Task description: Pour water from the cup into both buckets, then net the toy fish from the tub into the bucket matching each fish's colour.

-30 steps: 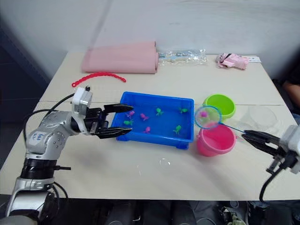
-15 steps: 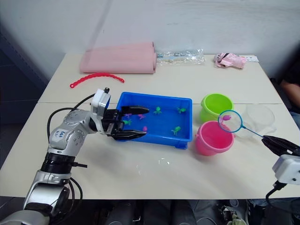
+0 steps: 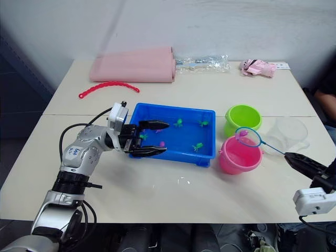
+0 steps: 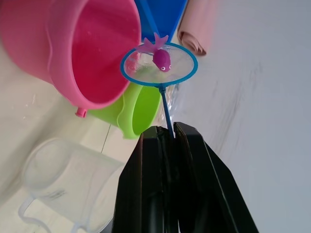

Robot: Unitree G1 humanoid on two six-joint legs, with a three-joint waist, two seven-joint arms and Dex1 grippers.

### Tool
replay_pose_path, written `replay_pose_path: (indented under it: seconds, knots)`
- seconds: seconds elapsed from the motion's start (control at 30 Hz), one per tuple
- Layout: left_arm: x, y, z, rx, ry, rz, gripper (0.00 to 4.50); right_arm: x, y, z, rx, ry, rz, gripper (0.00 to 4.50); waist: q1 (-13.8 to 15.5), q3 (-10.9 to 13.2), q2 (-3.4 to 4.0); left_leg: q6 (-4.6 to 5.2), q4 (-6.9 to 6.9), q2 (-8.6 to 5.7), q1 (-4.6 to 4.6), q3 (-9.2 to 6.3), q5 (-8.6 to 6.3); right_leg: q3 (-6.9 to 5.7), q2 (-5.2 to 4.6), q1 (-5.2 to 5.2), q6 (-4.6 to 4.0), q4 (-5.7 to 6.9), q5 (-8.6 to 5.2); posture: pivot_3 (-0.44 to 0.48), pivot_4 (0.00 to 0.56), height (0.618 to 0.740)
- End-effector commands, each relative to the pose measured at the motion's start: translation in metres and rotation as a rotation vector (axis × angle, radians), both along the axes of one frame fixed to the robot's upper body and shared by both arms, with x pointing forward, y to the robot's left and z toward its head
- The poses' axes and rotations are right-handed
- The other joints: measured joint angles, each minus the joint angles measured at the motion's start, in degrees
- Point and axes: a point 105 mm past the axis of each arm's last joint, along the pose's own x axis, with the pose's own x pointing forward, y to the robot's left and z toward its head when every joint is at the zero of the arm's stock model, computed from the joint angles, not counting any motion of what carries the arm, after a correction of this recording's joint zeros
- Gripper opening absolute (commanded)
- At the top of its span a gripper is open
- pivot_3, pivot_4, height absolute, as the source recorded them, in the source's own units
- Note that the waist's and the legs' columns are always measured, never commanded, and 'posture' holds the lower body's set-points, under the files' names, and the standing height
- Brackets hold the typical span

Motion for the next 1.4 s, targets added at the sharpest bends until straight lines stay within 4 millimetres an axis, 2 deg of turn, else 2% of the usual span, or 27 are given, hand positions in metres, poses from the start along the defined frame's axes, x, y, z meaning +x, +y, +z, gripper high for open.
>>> replay_pose_path:
  seconds: [0.03,0.23,0.37,0.5,0.67,0.77,0.87,0.97,1.1,1.2,1.3,1.4]
  knots:
    - [-0.001,-0.003,0.008,-0.001,-0.050,-0.020,4.47,-0.002,-0.005,0.006,-0.020,-0.046,-0.013,0.00,0.0,0.0,0.00,0.00,0.01,0.01,-0.01,0.00,0.00,0.00,0.01,0.01,0.00,-0.01,0.00,0.000,0.150,0.740]
    - [0.000,-0.002,0.006,0.004,-0.055,-0.024,4.47,-0.008,-0.012,-0.003,-0.030,-0.034,-0.062,0.00,0.0,0.0,0.00,0.00,0.00,0.00,-0.01,0.00,0.00,0.02,0.00,0.00,0.00,-0.01,0.00,0.000,0.150,0.740]
    - [-0.001,-0.001,0.003,0.019,-0.063,-0.031,4.47,-0.012,-0.014,-0.008,0.027,-0.005,-0.099,0.00,-0.1,0.0,0.00,0.00,0.01,0.00,0.01,0.01,0.00,0.04,0.01,0.00,0.00,0.01,0.00,0.000,0.150,0.740]
    - [0.000,0.001,0.003,0.019,-0.066,-0.026,4.47,-0.016,-0.007,-0.003,0.084,-0.041,-0.086,0.00,-0.3,0.0,0.00,0.00,-0.01,0.03,0.01,0.01,0.00,0.05,0.02,0.00,0.00,0.00,0.00,0.000,0.150,0.740]
    - [-0.001,0.000,0.003,0.016,-0.067,-0.024,4.47,-0.012,-0.017,-0.007,0.069,-0.033,-0.158,0.00,-0.5,0.0,0.00,0.00,0.01,0.03,0.01,0.01,0.00,0.06,0.02,0.00,0.00,0.01,0.00,0.000,0.150,0.740]
    - [-0.001,0.001,0.003,0.015,-0.069,-0.020,4.47,-0.009,-0.001,-0.010,0.069,-0.010,-0.082,0.00,-0.5,0.0,0.00,0.00,0.00,0.03,0.01,0.00,0.00,0.06,0.02,0.00,0.00,0.02,0.00,0.000,0.150,0.740]
    - [-0.001,0.001,0.003,0.013,-0.070,-0.017,4.47,-0.007,-0.003,-0.005,0.069,-0.044,-0.099,0.00,-0.8,0.0,0.00,0.00,0.00,0.03,0.01,0.00,0.00,0.06,0.02,0.00,0.00,0.02,0.00,0.000,0.150,0.740]
    - [-0.001,0.002,0.003,0.010,-0.071,-0.009,4.47,-0.007,0.007,-0.009,0.067,0.015,-0.035,0.00,-1.0,0.0,0.00,0.00,0.00,0.03,0.01,0.00,0.00,0.05,0.02,0.00,0.00,0.02,0.00,0.000,0.150,0.740]
    - [-0.001,0.002,0.004,-0.006,-0.077,-0.002,4.47,-0.005,0.006,0.000,0.064,-0.033,-0.045,0.00,-1.1,0.0,0.00,0.00,-0.01,0.04,0.01,-0.01,0.00,0.04,0.03,0.00,0.00,0.02,0.00,0.000,0.150,0.740]
    - [0.000,0.001,0.007,-0.034,-0.077,0.004,4.47,-0.009,0.014,-0.008,0.031,0.030,0.014,0.00,-1.1,0.0,0.00,0.00,0.00,0.02,0.01,0.00,0.00,0.06,0.02,0.00,0.00,0.02,0.00,0.000,0.150,0.740]
    - [0.000,0.000,0.007,-0.032,-0.081,0.007,4.47,-0.004,-0.003,0.004,0.037,-0.033,-0.069,0.00,-1.1,0.0,0.00,0.00,0.01,0.03,0.01,-0.01,0.00,0.04,0.03,0.01,0.00,0.02,0.00,0.000,0.150,0.740]
    - [0.001,0.001,0.008,-0.036,-0.088,0.013,4.47,-0.003,-0.007,0.007,0.068,-0.049,-0.082,0.00,-1.2,0.0,0.00,0.00,0.01,0.03,0.01,0.00,0.00,0.05,0.02,0.01,0.00,0.02,0.00,0.000,0.150,0.740]
